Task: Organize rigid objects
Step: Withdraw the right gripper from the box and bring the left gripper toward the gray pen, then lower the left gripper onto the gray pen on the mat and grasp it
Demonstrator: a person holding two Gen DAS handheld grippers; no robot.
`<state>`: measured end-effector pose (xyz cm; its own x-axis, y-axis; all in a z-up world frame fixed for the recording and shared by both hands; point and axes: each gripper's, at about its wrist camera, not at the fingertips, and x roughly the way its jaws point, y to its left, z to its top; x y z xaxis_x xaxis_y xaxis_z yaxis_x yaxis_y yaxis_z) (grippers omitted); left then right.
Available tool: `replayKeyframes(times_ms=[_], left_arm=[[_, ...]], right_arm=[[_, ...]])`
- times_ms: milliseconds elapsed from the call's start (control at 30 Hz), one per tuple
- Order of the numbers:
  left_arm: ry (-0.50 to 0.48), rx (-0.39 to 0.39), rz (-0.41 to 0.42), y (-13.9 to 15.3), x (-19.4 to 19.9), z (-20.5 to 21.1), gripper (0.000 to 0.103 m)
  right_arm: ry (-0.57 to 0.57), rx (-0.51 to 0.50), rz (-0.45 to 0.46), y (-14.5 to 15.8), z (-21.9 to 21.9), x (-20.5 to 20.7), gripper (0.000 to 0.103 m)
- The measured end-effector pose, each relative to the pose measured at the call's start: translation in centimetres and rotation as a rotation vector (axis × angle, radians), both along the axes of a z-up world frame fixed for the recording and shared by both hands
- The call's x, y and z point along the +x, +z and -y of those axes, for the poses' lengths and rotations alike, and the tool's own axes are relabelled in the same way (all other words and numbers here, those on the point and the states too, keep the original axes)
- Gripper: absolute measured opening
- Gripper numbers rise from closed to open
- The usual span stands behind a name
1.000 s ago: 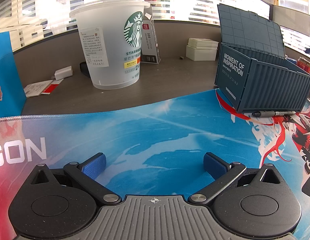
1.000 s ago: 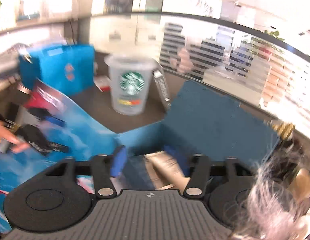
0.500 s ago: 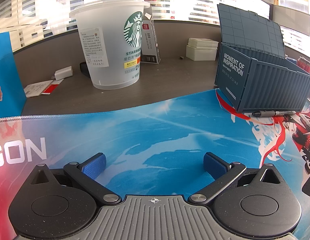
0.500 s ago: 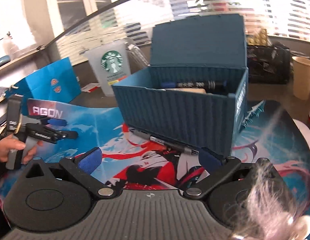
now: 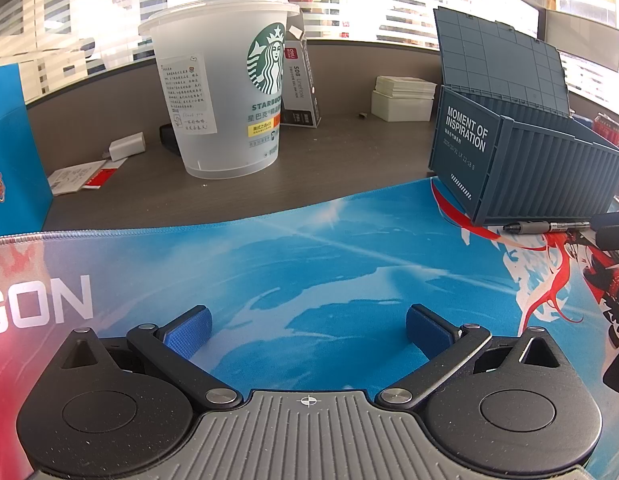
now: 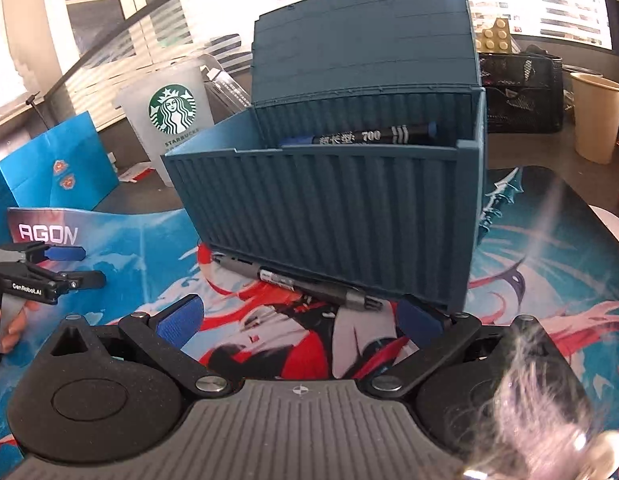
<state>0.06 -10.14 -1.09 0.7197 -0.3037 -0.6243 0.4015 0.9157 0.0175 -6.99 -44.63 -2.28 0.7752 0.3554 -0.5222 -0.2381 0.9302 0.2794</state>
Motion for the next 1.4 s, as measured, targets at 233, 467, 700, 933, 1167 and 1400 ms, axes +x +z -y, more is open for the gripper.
replayKeyframes(times_ms=[233, 467, 700, 933, 1167, 1400], left_arm=[[0.0, -0.001, 0.0, 0.0, 0.0, 0.0, 0.103], [-0.026, -0.015, 0.002, 0.1, -0.1, 0.2, 0.103], [-0.249, -0.057, 0.132, 2.4, -2.2, 3.8, 0.103], [-0.138, -0.097, -0.081, 2.4, 0.1, 9.4, 0.103], [0.006, 0.011, -0.097, 0.7, 0.6, 13.1, 0.103], [0.0, 0.039, -0.07, 0.3, -0.5, 12.9, 0.103]], right_arm=[[0.113, 0.005, -0.009, 0.2, -2.1, 0.4, 0.103], [0.337, 0.038, 0.021, 1.1, -4.4, -1.9, 0.103], [0.26, 0.08, -0.008, -0.2, -2.5, -2.4, 0.103], [0.206, 0.107, 0.026, 0.2, -1.3, -4.4, 0.103], [0.195, 0.106, 0.058, 0.2, 0.1, -5.7, 0.103], [0.165, 0.102, 0.085, 0.3, 1.5, -6.5, 0.103]])
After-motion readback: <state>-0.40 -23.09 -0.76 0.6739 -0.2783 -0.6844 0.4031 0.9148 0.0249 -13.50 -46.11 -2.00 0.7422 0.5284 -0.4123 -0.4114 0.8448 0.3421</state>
